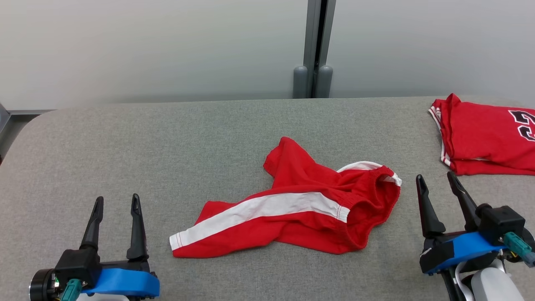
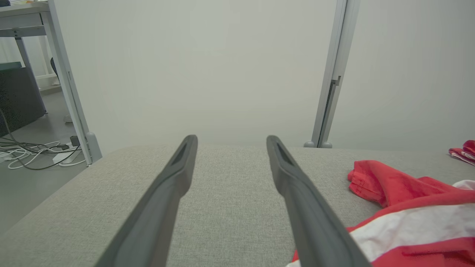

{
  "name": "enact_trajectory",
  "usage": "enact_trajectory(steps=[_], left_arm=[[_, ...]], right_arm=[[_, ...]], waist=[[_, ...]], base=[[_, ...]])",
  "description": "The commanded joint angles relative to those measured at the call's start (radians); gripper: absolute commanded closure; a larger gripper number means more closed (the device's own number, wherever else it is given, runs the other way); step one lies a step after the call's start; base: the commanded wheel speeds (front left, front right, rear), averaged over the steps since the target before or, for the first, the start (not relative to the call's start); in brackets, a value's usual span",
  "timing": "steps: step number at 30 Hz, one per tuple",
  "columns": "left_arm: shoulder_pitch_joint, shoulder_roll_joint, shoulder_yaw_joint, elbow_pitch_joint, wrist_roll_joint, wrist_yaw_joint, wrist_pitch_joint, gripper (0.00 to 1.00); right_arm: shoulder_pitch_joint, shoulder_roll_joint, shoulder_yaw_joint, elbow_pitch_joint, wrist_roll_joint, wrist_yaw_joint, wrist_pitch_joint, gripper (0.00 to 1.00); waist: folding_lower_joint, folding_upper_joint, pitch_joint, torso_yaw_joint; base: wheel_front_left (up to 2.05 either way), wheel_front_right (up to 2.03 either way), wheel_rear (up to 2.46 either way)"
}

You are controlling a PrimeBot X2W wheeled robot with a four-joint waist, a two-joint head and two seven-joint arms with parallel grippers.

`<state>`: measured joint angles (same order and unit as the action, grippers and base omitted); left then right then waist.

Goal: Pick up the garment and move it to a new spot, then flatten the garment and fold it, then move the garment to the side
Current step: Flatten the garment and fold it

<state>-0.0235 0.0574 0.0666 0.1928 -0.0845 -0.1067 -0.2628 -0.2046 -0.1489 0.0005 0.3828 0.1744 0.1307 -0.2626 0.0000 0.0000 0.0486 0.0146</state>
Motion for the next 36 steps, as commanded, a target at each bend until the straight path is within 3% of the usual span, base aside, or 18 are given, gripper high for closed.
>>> enact_trajectory(steps=[1, 9, 18, 25, 36], left_arm=[[0.008, 0.003, 0.005, 0.002, 0.008, -0.005, -0.003, 0.0], [0.021, 0.006, 0.004, 0.003, 0.021, -0.002, -0.003, 0.0], [0.03, 0.004, 0.006, 0.007, 0.025, 0.003, -0.003, 0.0], [0.027, 0.003, -0.008, 0.032, 0.016, -0.003, -0.002, 0.0], [-0.02, 0.001, -0.123, 0.211, -0.016, -0.022, -0.002, 0.0]], right_arm=[[0.03, 0.012, -0.006, -0.029, -0.007, 0.0, -0.003, 0.0], [0.148, 0.055, -0.016, -0.168, -0.047, 0.0, 0.003, 0.0], [0.201, 0.077, -0.015, -0.233, -0.057, 0.0, 0.037, 0.0], [0.198, 0.079, 0.027, -0.217, -0.037, 0.0, 0.058, 0.0], [0.152, 0.08, 0.186, -0.09, 0.014, 0.0, 0.052, 0.0]], waist=[[0.0, 0.0, -0.005, -0.003], [0.0, 0.0, -0.021, 0.0], [0.0, 0.0, -0.023, 0.004], [0.0, 0.0, -0.024, 0.011], [0.0, 0.0, -0.005, 0.004]], base=[[0.0, 0.0, 0.0], [0.0, 0.0, 0.0], [0.0, 0.0, 0.0], [0.0, 0.0, 0.0], [0.0, 0.0, 0.0]])
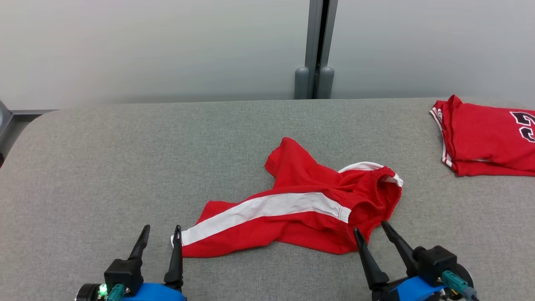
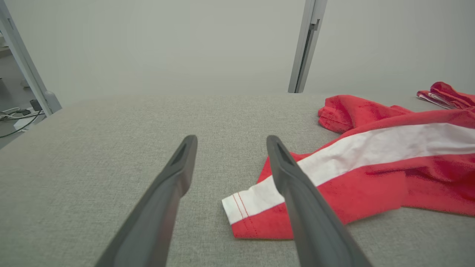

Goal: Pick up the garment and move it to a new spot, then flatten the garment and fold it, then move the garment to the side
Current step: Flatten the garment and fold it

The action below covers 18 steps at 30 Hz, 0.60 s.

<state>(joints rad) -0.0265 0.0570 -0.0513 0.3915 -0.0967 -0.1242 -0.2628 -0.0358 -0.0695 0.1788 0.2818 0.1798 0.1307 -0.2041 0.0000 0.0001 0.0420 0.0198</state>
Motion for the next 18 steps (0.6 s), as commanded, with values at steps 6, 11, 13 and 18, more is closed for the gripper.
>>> enact_trajectory(steps=[6, 11, 13, 18], left_arm=[[-0.061, 0.01, -0.039, 0.118, -0.03, -0.008, -0.003, 0.0], [-0.116, 0.022, -0.063, 0.211, -0.057, -0.006, -0.002, 0.0], [-0.136, 0.029, -0.083, 0.261, -0.069, -0.006, -0.002, 0.0], [-0.192, 0.049, -0.11, 0.35, -0.104, -0.007, -0.003, 0.0]], right_arm=[[-0.072, -0.004, 0.064, 0.107, 0.021, 0.0, -0.017, 0.0], [-0.142, -0.002, 0.11, 0.187, 0.034, 0.0, -0.032, 0.0], [-0.167, -0.004, 0.132, 0.214, 0.039, 0.0, -0.039, 0.0], [-0.227, -0.005, 0.169, 0.269, 0.058, 0.0, -0.053, 0.0]], waist=[[0.0, -0.0001, 0.019, -0.007], [0.0, -0.0001, 0.041, -0.009], [0.0, -0.0001, 0.049, -0.009], [0.0, -0.0001, 0.067, -0.012]], base=[[0.0, 0.0, 0.0], [0.0, 0.0, 0.0], [0.0, 0.0, 0.0], [0.0, 0.0, 0.0]])
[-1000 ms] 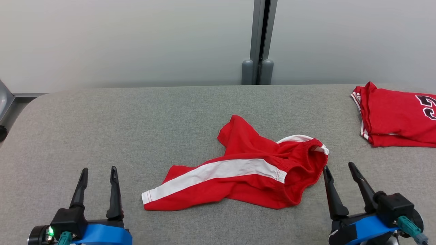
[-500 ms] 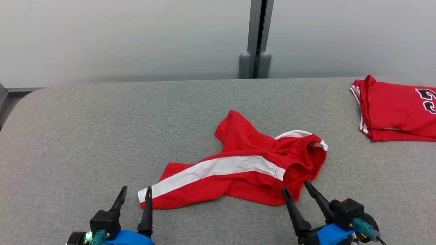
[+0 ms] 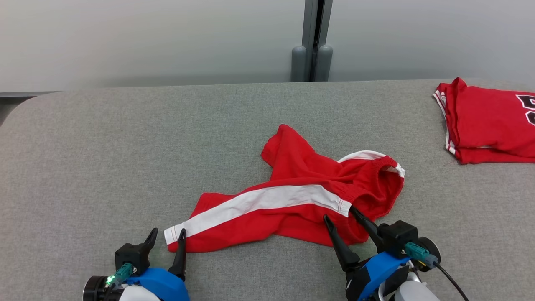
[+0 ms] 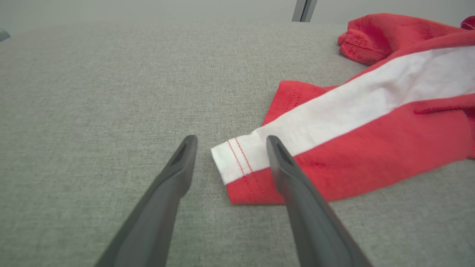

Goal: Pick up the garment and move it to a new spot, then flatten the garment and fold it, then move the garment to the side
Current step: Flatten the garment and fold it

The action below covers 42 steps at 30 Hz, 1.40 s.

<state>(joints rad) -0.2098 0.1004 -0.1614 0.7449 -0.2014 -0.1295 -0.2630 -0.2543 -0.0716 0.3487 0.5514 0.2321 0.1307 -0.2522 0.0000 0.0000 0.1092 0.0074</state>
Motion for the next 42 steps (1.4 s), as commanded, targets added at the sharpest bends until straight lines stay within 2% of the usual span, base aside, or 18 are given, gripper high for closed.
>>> enact_trajectory(steps=[1, 13, 14, 15, 16, 23, 32, 38, 42], left_arm=[[-0.019, 0.009, -0.004, 0.011, -0.004, -0.001, -0.002, 0.0], [-0.104, 0.009, -0.106, 0.141, -0.102, -0.001, -0.001, 0.0], [-0.11, 0.01, -0.111, 0.147, -0.111, -0.001, 0.0, 0.24], [-0.111, 0.012, -0.117, 0.153, -0.118, -0.001, 0.0, 0.62], [-0.114, 0.014, -0.123, 0.158, -0.125, -0.001, 0.0, 1.0], [-0.099, 0.027, -0.105, 0.067, -0.129, -0.001, -0.001, 1.0], [-0.062, 0.047, -0.081, -0.161, -0.085, -0.001, -0.001, 1.0], [-0.148, 0.072, -0.088, -0.305, -0.055, -0.001, -0.001, 1.0], [-0.272, 0.098, -0.121, -0.342, -0.06, -0.001, 0.0, 1.0]], right_arm=[[-0.016, -0.003, 0.007, 0.008, 0.009, 0.0, -0.005, 0.0], [-0.093, -0.009, 0.044, 0.075, 0.035, 0.0, -0.013, 0.0], [-0.094, -0.008, 0.048, 0.079, 0.041, 0.0, -0.013, 0.0], [-0.093, -0.006, 0.057, 0.09, 0.044, 0.0, -0.013, 0.57], [-0.097, -0.004, 0.062, 0.091, 0.048, 0.0, -0.013, 1.0], [-0.091, -0.011, 0.055, 0.051, 0.064, 0.0, -0.014, 1.0], [-0.067, -0.047, -0.013, -0.092, 0.054, 0.0, -0.014, 1.0], [-0.148, -0.098, -0.041, -0.193, 0.059, 0.0, -0.013, 1.0], [-0.262, -0.138, -0.035, -0.221, 0.071, 0.0, -0.013, 1.0]], waist=[[0.0, 0.0, 0.003, 0.0], [0.0, 0.0, 0.028, -0.006], [0.0, 0.0, 0.028, -0.006], [0.0, 0.0, 0.029, -0.007], [0.0, 0.0, 0.029, -0.008], [0.0, 0.0, 0.021, -0.008], [0.0, 0.0, 0.003, 0.0], [0.0, 0.0, 0.034, 0.001], [0.0, 0.0, 0.084, -0.004]], base=[[0.0, 0.0, 0.0], [0.0, 0.0, 0.0], [0.0, 0.0, 0.0], [0.0, 0.0, 0.0], [0.0, 0.0, 0.0], [0.0, 0.0, 0.0], [0.0, 0.0, 0.0], [0.0, 0.0, 0.0], [0.0, 0.0, 0.0]])
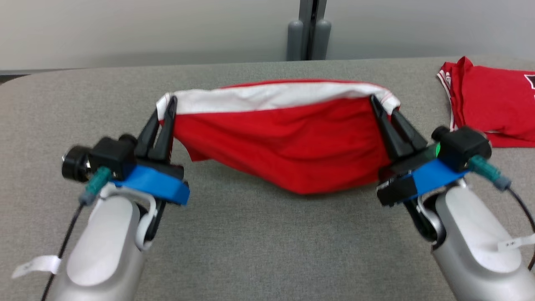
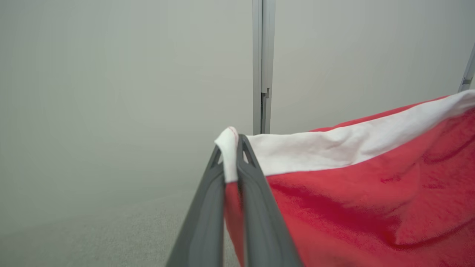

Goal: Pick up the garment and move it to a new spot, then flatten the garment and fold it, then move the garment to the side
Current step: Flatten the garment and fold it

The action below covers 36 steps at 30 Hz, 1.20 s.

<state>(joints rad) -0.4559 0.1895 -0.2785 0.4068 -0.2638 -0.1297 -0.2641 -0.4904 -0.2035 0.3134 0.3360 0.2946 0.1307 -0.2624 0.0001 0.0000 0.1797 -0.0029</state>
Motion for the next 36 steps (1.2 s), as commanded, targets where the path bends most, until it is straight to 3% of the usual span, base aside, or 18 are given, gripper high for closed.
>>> enact_trajectory(steps=[1, 8, 13, 19, 27, 36], left_arm=[[-0.071, 0.022, -0.011, -0.009, 0.006, -0.001, 0.005, 1.0], [-0.419, 0.094, -0.046, -0.002, -0.014, -0.001, 0.058, 1.0], [-0.653, 0.143, -0.071, 0.046, -0.022, -0.001, 0.079, 1.0], [-0.879, 0.163, -0.112, 0.154, -0.042, -0.001, 0.065, 1.0], [-1.001, 0.136, -0.149, 0.221, -0.065, -0.001, 0.029, 1.0], [-0.847, 0.123, -0.169, 0.19, -0.088, 0.007, 0.0, 1.0]], right_arm=[[-0.066, -0.013, 0.006, -0.011, 0.017, 0.0, 0.002, 1.0], [-0.423, -0.051, 0.048, 0.034, 0.074, 0.0, 0.019, 1.0], [-0.68, -0.044, 0.088, 0.14, 0.114, 0.0, 0.02, 1.0], [-0.923, -0.043, 0.135, 0.292, 0.177, 0.0, 0.006, 1.0], [-1.048, -0.056, 0.182, 0.404, 0.252, 0.0, -0.003, 1.0], [-0.903, -0.121, 0.266, 0.291, 0.275, 0.0, -0.003, 1.0]], waist=[[-0.0001, 0.0, 0.033, 0.002], [-0.0001, 0.0, 0.179, -0.042], [-0.0001, 0.0, 0.256, -0.072], [-0.0001, 0.0, 0.282, -0.079], [-0.0001, 0.0, 0.307, -0.063], [-0.0001, 0.0, 0.364, -0.022]], base=[[0.0, 0.0, 0.0], [0.0, 0.0, 0.0], [0.0, 0.0, 0.0], [0.0, 0.0, 0.0], [0.0, 0.0, 0.0], [0.0, 0.0, 0.0]])
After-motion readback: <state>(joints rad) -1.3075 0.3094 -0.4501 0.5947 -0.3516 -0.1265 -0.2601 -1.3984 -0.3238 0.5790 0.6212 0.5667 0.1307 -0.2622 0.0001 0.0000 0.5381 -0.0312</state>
